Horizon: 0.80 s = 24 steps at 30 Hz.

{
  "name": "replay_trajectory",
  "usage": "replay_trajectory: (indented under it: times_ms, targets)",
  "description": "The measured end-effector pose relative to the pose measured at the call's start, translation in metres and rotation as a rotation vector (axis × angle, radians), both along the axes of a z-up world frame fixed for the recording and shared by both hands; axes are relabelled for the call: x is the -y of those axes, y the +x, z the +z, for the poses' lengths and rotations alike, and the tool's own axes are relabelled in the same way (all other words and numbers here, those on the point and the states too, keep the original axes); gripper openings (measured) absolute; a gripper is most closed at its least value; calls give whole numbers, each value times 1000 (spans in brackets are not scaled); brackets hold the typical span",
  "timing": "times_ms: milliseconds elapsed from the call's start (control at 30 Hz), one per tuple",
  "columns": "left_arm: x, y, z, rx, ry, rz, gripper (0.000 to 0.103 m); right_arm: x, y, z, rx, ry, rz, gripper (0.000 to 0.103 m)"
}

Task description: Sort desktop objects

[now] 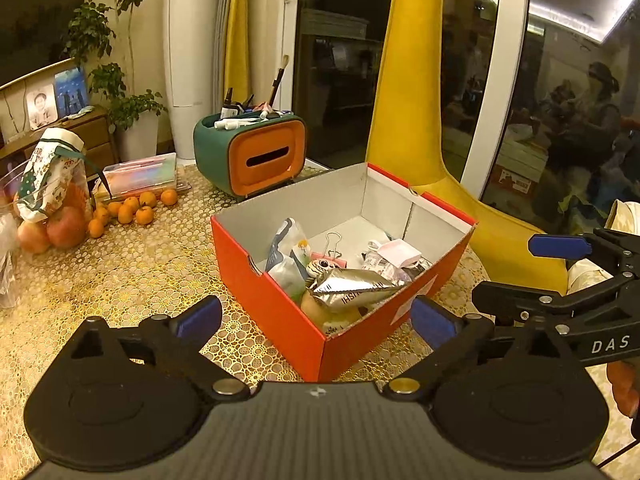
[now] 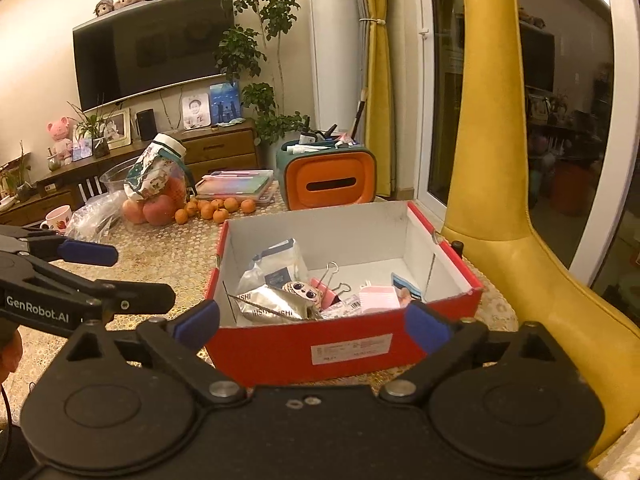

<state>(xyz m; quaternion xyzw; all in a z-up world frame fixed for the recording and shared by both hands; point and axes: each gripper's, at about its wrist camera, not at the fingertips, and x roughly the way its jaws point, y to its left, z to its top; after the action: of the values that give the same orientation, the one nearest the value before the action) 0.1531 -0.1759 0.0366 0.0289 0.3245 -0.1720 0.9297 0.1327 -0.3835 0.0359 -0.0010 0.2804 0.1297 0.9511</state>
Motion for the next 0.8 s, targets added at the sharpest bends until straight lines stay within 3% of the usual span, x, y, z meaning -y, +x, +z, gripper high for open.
replay_trajectory:
  times_ms: [433, 800]
  targets:
    - [2, -18, 4, 33, 27, 28, 101, 5, -20, -7, -5, -27, -62, 103]
    - [1, -26, -1, 5, 29, 19, 101, 3, -27, -13, -51, -27, -90, 102]
